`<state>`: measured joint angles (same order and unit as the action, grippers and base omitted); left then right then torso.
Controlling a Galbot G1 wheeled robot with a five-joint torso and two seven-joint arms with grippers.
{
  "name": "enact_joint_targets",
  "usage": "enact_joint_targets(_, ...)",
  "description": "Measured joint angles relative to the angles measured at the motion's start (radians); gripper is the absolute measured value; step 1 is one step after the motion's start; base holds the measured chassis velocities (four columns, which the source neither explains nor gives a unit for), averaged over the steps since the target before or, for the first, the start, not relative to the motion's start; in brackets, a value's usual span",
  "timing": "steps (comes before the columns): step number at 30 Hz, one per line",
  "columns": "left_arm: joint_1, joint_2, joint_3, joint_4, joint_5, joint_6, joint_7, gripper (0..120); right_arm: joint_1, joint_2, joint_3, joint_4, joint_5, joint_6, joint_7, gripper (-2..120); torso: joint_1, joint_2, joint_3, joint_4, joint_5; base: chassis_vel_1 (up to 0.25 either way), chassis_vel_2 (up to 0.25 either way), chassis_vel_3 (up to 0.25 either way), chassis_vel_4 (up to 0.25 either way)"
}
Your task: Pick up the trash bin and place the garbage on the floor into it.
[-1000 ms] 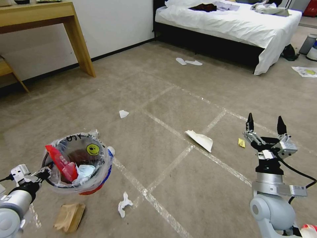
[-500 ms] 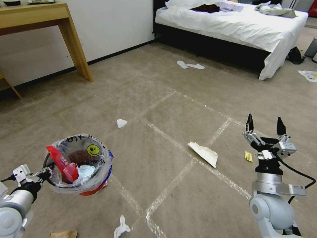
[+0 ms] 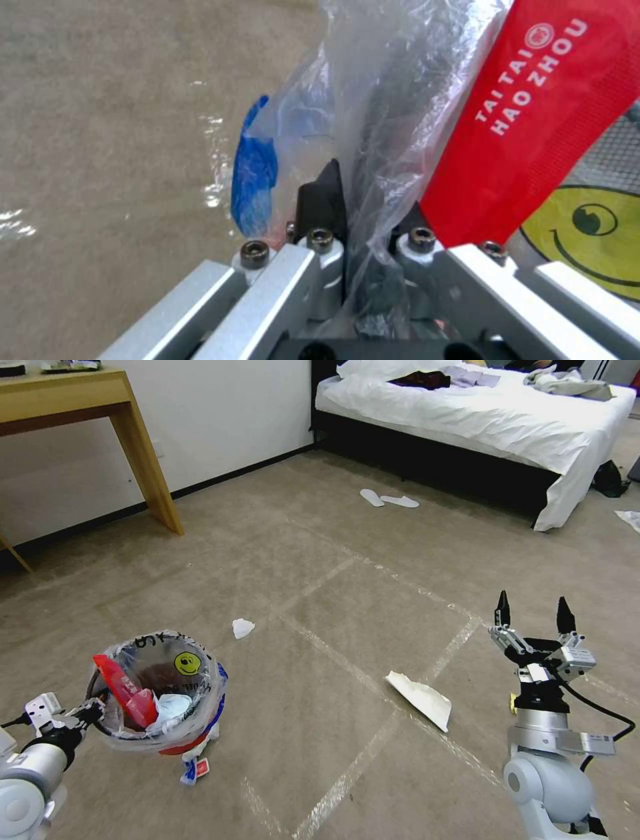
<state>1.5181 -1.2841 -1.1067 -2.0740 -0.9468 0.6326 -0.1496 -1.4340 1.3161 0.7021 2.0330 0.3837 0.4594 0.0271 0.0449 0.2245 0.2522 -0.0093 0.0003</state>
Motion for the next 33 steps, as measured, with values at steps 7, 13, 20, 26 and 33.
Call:
enact_joint_targets(7,0.002,-0.011,0.000,-0.007,0.006,0.000,-0.001,3,0.004,-0.006,-0.002,-0.002,0.001,0.001,0.000,100,0.000,0.000,0.000,0.0003,-0.0002,-0.102,0.102,0.107,-0.102)
enact_joint_targets(13,0.007,-0.016,-0.004,-0.015,0.008,0.000,-0.001,3,0.003,-0.011,-0.003,-0.004,0.004,0.004,-0.001,100,0.000,0.000,0.000,0.0001,-0.0004,-0.068,0.071,0.066,-0.077)
enact_joint_targets(20,0.012,-0.019,-0.008,-0.022,0.009,0.000,-0.002,3,0.007,-0.012,-0.011,-0.006,0.004,0.004,-0.001,100,0.000,0.000,0.000,0.0002,-0.0003,-0.103,0.094,0.092,-0.105)
enact_joint_targets(26,0.014,-0.021,-0.011,-0.021,0.015,-0.002,-0.002,3,0.016,-0.016,-0.018,-0.014,0.001,0.000,0.006,100,0.000,0.000,0.000,0.0002,-0.0004,-0.083,0.082,0.099,-0.090)
enact_joint_targets(33,0.015,-0.017,-0.012,-0.014,0.015,-0.005,-0.002,3,0.023,-0.027,-0.036,-0.035,-0.005,-0.038,0.042,100,0.000,0.000,0.000,0.0002,-0.0004,-0.020,0.028,0.024,-0.025)
